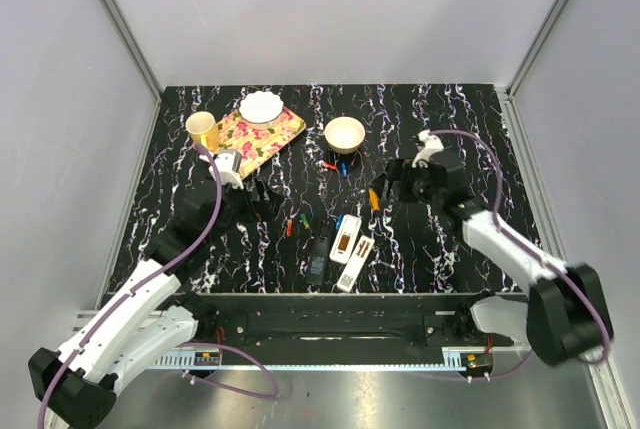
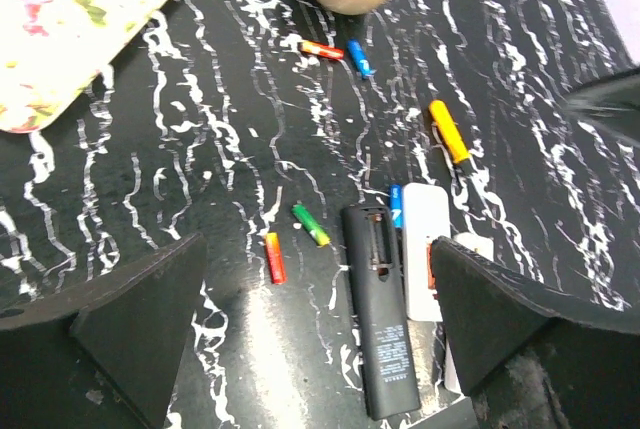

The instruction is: Unload the batteries from the remote control

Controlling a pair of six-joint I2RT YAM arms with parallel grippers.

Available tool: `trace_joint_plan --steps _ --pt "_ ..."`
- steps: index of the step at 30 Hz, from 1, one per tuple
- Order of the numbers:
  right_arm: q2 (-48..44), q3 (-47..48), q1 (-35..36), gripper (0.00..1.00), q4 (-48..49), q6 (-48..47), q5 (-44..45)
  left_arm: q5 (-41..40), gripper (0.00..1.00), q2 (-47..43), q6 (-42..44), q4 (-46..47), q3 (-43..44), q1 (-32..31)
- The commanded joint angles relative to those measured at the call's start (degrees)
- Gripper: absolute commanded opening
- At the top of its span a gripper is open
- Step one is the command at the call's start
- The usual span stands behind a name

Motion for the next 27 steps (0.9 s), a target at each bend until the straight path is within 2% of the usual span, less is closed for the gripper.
trace_joint_plan --steps 1,5,8,11,20,24,26,27 --pt "-14.1 -5.6 -0.1 1.0 1.3 -1.7 6.6 -9.5 0.99 -0.7 -0.2 -3.9 4.7 0.2" --pt "-28.6 -9.5 0.0 1.0 -2.5 -3.0 11.6 -17.6 0.99 -0.4 -3.1 -9.6 5.8 0.2" --pt "-35.9 -12.1 0.0 1.0 -3.4 -4.3 14.3 -21.2 0.99 -0.3 -4.1 -10.0 4.8 0.2" --pt "-39.3 -14.1 -0.1 1.0 -3.3 -5.2 17.8 -22.8 0.99 0.0 -5.7 -9.7 4.1 0.2" --pt "-38.9 -13.1 -0.1 1.0 -4.2 -6.9 26.0 -24.2 0.99 0.0 -4.9 -6.8 1.2 0.2" --pt "-38.9 -17.1 -0.1 1.0 2.4 -5.0 35.5 -23.5 0.98 -1.0 -3.4 -3.3 -0.9 0.1" --pt "-39.8 -20.0 -0.1 1.0 10.1 -8.6 37.5 -22.0 0.99 -2.3 0.3 2.5 -3.3 0.2" --pt "-40.2 -22.8 -0.1 1.0 12.9 -13.5 38.4 -22.6 0.99 -3.7 1.0 4.3 -4.2 0.2"
